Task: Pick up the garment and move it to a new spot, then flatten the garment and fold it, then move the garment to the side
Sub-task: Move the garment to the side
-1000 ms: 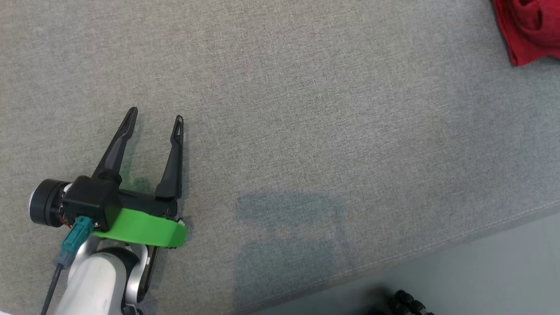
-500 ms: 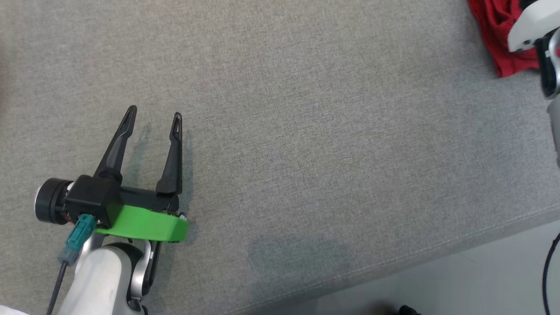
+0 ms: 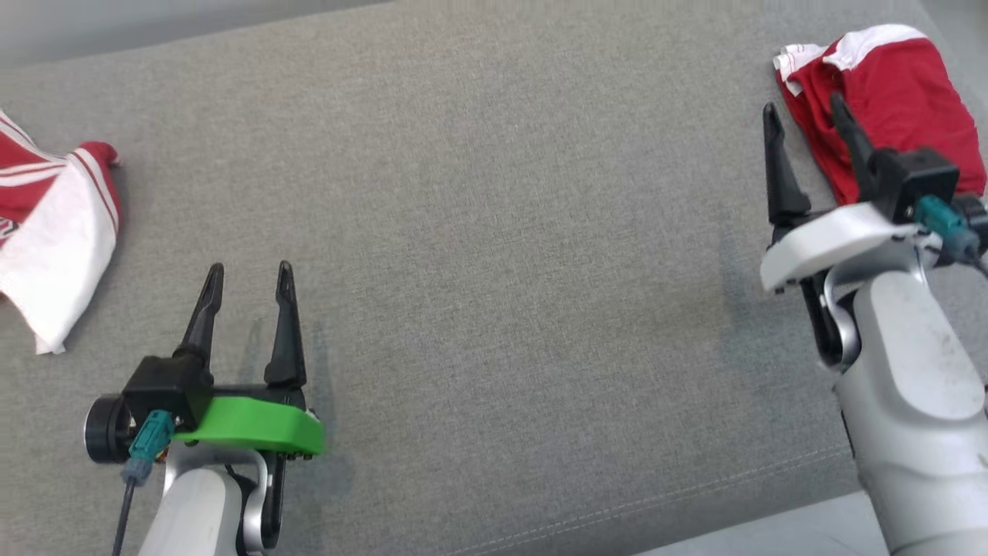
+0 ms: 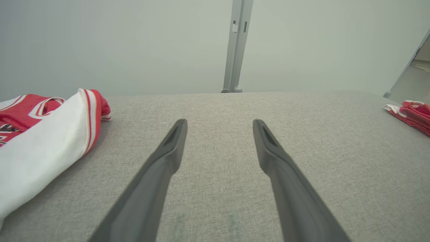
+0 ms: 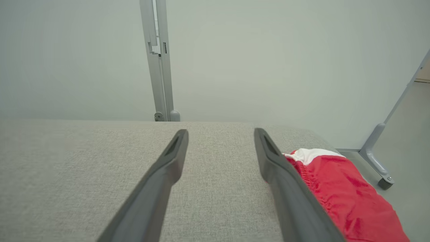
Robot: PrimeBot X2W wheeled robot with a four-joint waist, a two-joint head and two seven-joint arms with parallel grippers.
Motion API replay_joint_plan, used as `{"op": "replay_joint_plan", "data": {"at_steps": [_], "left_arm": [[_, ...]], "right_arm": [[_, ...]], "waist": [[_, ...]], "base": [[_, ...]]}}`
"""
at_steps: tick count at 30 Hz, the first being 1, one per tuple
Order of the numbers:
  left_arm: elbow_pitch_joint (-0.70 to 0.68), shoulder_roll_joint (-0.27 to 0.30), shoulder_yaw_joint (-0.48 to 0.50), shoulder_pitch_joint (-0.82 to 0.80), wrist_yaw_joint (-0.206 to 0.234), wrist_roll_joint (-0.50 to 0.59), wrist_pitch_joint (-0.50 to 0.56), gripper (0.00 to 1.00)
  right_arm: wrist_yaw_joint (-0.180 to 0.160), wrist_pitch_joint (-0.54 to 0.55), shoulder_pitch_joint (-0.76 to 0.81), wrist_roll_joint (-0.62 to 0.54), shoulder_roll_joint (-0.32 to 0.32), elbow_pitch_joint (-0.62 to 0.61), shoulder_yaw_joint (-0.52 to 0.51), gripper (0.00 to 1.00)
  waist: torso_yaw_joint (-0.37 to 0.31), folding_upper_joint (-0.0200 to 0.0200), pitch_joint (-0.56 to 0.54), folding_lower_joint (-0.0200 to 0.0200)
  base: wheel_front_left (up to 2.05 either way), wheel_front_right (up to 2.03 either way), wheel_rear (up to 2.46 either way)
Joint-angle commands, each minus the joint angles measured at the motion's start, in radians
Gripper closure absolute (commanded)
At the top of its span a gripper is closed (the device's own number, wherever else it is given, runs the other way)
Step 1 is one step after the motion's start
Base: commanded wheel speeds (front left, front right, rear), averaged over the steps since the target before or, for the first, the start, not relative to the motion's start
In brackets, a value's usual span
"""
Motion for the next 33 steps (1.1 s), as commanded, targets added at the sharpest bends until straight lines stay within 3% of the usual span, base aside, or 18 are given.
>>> {"op": "replay_joint_plan", "data": {"at_steps": [1, 8, 17, 33], "left_arm": [[0.011, -0.005, 0.006, 0.025, 0.002, -0.008, -0.007, 0.0], [0.052, -0.021, 0.057, 0.128, 0.011, -0.031, -0.018, 0.0], [0.019, -0.063, 0.113, 0.234, -0.005, -0.02, -0.017, 0.0], [0.049, -0.09, 0.12, 0.253, -0.044, 0.023, -0.017, 0.0]], "right_arm": [[-0.001, -0.004, 0.043, 0.009, 0.01, -0.023, -0.007, 0.0], [-0.001, -0.004, 0.274, -0.001, 0.088, -0.19, -0.035, 0.0], [-0.001, 0.002, 0.487, 0.057, 0.114, -0.311, -0.023, 0.0], [-0.001, 0.008, 0.574, 0.106, 0.114, -0.332, 0.013, 0.0]], "waist": [[0.044, 0.0099, -0.104, 0.0], [0.077, 0.0099, -0.185, 0.0], [0.135, 0.0099, -0.247, 0.0], [0.159, 0.0099, -0.29, 0.0]], "base": [[0.0, 0.0, 0.0], [0.0, 0.0, 0.0], [0.0, 0.0, 0.0], [0.0, 0.0, 0.0]]}}
